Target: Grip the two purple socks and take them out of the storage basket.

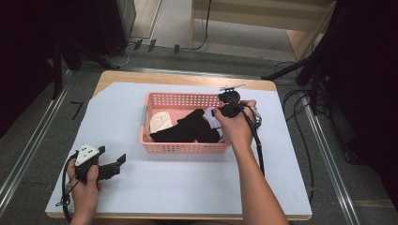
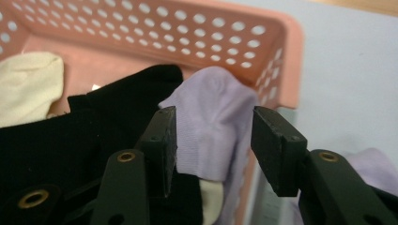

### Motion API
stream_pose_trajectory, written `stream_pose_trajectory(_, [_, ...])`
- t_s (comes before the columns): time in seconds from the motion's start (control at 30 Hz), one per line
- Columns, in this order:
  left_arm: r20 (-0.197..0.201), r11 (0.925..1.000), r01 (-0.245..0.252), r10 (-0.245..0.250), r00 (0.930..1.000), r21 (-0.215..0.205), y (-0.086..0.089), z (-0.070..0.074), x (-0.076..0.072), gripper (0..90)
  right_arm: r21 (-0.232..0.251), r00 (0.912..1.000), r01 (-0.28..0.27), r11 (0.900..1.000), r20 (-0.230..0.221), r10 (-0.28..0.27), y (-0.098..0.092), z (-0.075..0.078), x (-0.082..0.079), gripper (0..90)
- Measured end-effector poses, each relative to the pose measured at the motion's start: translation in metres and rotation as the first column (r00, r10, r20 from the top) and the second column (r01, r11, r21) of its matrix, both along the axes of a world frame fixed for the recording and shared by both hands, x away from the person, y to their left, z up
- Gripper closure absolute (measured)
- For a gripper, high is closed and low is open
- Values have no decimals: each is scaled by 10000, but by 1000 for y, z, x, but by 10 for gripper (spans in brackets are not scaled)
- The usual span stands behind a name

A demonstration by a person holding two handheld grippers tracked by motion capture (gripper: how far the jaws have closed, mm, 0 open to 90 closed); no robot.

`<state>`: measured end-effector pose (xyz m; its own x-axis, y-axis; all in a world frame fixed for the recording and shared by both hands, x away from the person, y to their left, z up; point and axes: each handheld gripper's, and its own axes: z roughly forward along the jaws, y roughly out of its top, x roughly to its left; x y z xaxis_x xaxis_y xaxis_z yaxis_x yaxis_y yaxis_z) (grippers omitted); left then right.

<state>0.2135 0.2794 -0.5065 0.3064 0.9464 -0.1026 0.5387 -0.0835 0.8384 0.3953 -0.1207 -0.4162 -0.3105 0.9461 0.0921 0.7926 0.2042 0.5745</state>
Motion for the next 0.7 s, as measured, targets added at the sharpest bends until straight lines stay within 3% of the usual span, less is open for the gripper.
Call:
stream_pose_trajectory(0.1, [12, 10000, 4, -4, 10000, -18, 0, 0, 0, 144, -260, 9997, -142, 9996, -188, 138, 9, -9, 2, 535])
stream_pose_trajectory(0.23, [20, 10000, -10, 10, 10000, -45, 0, 0, 0, 144, -145, 9989, -298, 9995, -375, 292, 15, -15, 5, 569])
stream_pose_trajectory(0.53, [31, 10000, -3, 3, 10000, -58, 0, 0, 0, 144, -1031, 9977, -366, 9940, -599, 306, 31, -37, 11, 566])
stream_pose_trajectory(0.6, [29, 10000, -1, 1, 10000, -57, 0, 0, 0, 144, -1255, 9954, -480, 9909, -885, 370, 34, -41, 13, 577])
stream_pose_trajectory(0.7, [31, 10000, -5, 5, 10000, -64, 0, 0, 0, 144, -1611, 9917, -702, 9844, -1179, 515, 35, -45, 13, 734])
